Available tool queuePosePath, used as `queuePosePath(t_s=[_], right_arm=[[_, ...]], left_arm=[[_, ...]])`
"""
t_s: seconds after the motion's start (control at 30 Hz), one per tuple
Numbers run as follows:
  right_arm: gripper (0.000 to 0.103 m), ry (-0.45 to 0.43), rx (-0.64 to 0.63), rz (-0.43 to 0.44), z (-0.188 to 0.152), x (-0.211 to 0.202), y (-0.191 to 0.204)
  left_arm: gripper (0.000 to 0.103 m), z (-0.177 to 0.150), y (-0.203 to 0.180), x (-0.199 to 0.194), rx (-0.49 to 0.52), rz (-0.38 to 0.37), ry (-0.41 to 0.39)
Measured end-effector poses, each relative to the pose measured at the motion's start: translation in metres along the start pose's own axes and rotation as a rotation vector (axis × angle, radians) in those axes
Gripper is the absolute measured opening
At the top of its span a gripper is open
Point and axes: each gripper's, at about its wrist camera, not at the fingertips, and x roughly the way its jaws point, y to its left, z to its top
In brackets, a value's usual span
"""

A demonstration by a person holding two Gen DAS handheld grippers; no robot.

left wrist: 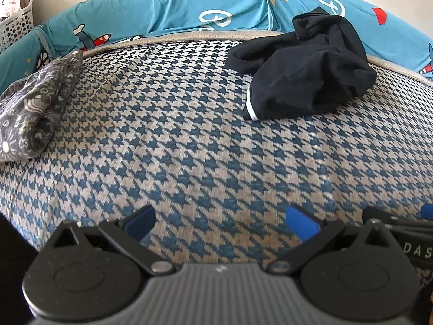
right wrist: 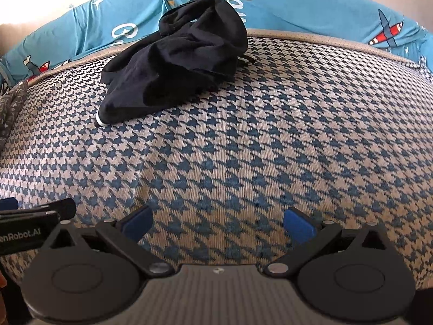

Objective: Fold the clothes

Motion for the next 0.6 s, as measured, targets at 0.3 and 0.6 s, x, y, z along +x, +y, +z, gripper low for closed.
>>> queuePosePath(t_s=[0.3, 0.6], right_arm=[[0.103, 0.001, 0.011, 0.013, 0.021, 0.022, -0.003], [0.103, -0.018, 0.036, 0.005, 0.044, 0.048, -0.005]], left_arm=[[0.103, 0.025, -0.005, 0.017, 0.016, -0.016, -0.016], [0.103, 0.054, -0.011, 0.047, 0.043, -0.03, -0.018]])
